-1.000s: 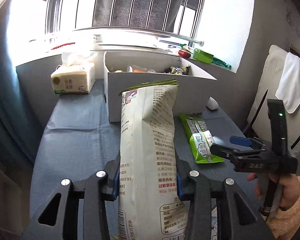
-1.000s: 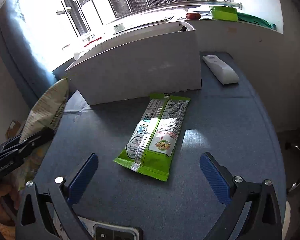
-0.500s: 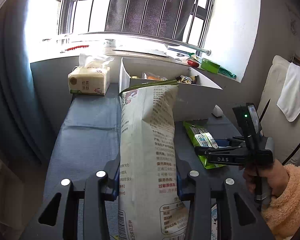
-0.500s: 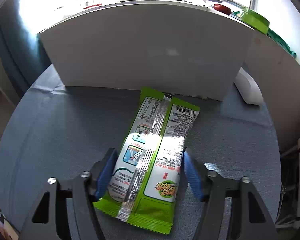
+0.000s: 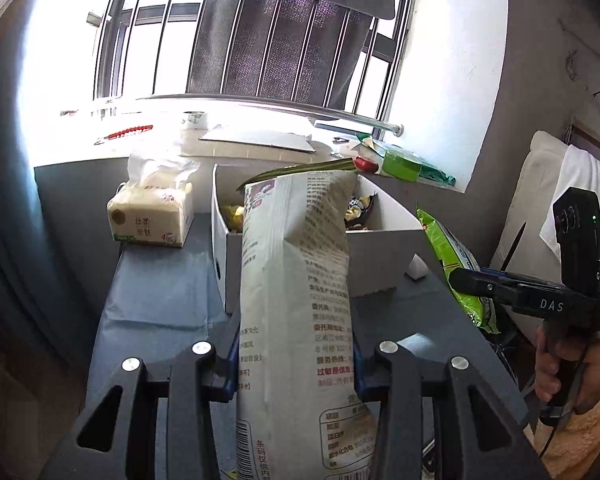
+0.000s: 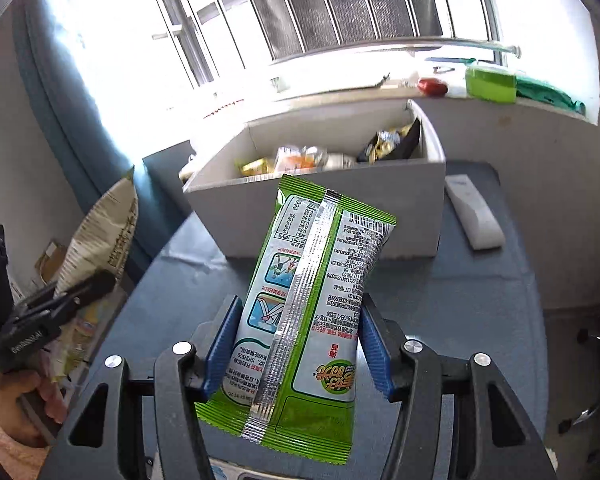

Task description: Organize snacks

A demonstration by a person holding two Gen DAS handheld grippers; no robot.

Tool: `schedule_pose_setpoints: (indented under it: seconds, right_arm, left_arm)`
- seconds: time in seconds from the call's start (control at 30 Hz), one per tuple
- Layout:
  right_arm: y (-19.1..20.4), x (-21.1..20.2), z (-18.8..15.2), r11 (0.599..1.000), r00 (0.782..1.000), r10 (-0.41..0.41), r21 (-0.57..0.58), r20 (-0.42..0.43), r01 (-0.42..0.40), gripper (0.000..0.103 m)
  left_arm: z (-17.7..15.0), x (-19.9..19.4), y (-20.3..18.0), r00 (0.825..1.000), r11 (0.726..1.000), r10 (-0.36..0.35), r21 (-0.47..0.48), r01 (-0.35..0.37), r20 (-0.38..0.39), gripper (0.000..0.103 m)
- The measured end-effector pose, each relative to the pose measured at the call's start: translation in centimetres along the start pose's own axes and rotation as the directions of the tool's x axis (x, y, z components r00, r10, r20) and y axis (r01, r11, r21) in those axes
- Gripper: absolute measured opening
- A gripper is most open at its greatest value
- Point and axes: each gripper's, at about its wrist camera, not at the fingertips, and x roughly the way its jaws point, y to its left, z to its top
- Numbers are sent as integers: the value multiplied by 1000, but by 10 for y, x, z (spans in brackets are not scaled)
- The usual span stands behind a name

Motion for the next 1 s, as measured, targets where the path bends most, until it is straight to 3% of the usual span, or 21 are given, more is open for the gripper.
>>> schedule_pose_setpoints:
  seconds: [0.13, 0.27, 0.5, 0.57, 0.6, 0.63, 0.67, 0.73, 0.83, 1.0]
  right_arm:
    - [-7, 0, 48, 1000, 998, -5, 11, 65, 4, 62]
    - [-19, 23, 96, 999, 997, -5, 43, 74, 1, 62]
    - [-46, 88, 142, 997, 999, -54, 47, -1, 54, 63]
    - [-53, 100, 145, 995, 997, -82, 50, -12, 82, 64]
    - [-55, 105, 146, 995, 996, -90, 51, -13, 90, 67]
    - [-58, 109, 147, 994, 996, -91, 56, -12, 91, 70]
    - [-60, 113, 148, 994, 996, -82, 66, -19, 83, 74]
    - [-65, 121, 146, 992, 996, -81, 94, -43, 84, 103]
    - [-65, 112, 136, 988, 994, -110, 106, 5, 109, 103]
    - [-53, 102, 126, 990, 989, -140, 25, 41, 139, 103]
  left_arm:
    - [51, 25, -6, 999, 1000, -13, 14, 13, 36, 45]
    - [97, 66, -7, 999, 999, 15, 28, -16, 28, 45]
    - [134, 140, 14, 994, 995, 101, 1, -101, -33, 46]
    - [134, 150, 17, 991, 991, 132, 10, -132, -14, 58]
    - [135, 155, 19, 990, 990, 140, 21, -139, -17, 88]
    - [135, 159, 22, 989, 989, 146, 15, -145, -28, 102]
    - [135, 160, 24, 989, 990, 144, 10, -144, -29, 103]
    - [131, 157, 27, 988, 988, 155, 3, -155, -24, 103]
    - [124, 144, 24, 987, 987, 162, 16, -162, 18, 103]
    - [117, 115, 6, 980, 979, 190, 69, -194, 57, 103]
